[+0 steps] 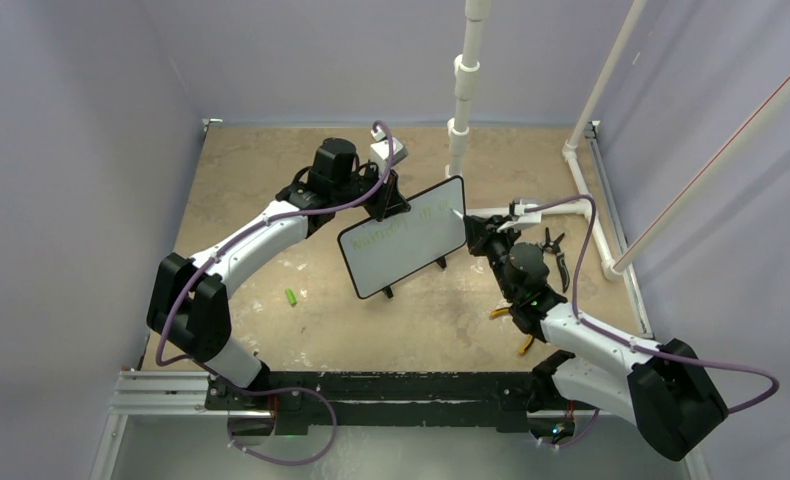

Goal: Write a sentence on the whiteboard

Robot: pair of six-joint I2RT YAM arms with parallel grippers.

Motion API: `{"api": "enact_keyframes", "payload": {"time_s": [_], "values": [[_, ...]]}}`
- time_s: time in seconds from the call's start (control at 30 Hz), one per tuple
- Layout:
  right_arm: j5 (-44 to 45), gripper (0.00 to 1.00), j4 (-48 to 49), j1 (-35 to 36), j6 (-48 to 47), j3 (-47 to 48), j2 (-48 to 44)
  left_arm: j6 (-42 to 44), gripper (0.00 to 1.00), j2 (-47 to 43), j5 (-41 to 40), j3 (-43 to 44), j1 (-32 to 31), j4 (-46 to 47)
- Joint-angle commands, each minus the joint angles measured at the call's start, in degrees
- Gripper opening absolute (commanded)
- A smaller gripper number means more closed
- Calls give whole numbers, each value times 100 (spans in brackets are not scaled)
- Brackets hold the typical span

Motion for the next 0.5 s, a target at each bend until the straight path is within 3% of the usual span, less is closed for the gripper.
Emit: {"api": "enact_keyframes", "payload": {"time_s": [0.0,0.33,0.47], "values": [[234,0,14,-14,-66,312,-178,89,0,29,311,-54,-55,30],[-148,0,-137,-13,-280,-16,-1656,33,0,-36,197,-49,-56,47],[-423,0,-586,-13,-327,-125,-2220,32,18,-112,49,-35,-55,39]]}}
